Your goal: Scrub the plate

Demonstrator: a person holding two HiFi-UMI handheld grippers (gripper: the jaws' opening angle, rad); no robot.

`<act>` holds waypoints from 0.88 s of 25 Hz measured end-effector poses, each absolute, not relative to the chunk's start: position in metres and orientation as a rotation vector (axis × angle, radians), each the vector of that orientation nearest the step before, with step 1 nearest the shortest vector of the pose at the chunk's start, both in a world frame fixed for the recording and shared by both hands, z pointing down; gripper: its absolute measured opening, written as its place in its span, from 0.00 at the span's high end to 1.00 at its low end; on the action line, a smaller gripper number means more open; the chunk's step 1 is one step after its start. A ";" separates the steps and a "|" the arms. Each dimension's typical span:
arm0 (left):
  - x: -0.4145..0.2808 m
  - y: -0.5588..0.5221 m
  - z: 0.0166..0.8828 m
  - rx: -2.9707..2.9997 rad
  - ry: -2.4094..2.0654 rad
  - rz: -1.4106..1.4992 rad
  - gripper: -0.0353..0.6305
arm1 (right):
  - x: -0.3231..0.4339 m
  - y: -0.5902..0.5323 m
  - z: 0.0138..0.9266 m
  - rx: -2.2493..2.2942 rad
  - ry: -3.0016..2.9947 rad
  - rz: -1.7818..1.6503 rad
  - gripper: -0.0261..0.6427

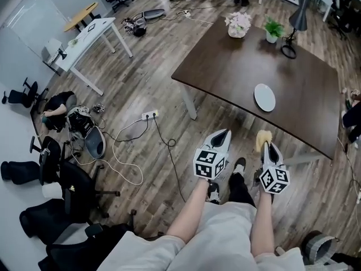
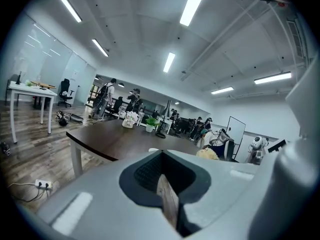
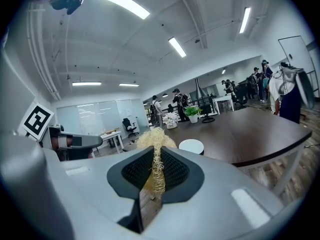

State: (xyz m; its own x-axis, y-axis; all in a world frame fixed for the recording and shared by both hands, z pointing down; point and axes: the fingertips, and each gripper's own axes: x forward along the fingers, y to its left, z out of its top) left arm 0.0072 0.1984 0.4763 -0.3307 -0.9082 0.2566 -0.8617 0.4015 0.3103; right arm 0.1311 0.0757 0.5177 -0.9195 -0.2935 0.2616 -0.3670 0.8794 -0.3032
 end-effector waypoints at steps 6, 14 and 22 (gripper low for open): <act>-0.014 0.161 0.461 1.537 -2.293 -0.172 0.95 | 0.111 0.038 0.497 0.524 -2.858 0.516 0.87; -0.033 0.098 0.476 1.519 -2.263 0.000 0.95 | 0.087 -0.025 0.493 0.517 -2.868 0.553 0.87; -0.059 -0.003 0.470 1.591 -2.222 0.147 0.95 | 0.048 -0.117 0.512 0.533 -2.800 0.685 0.87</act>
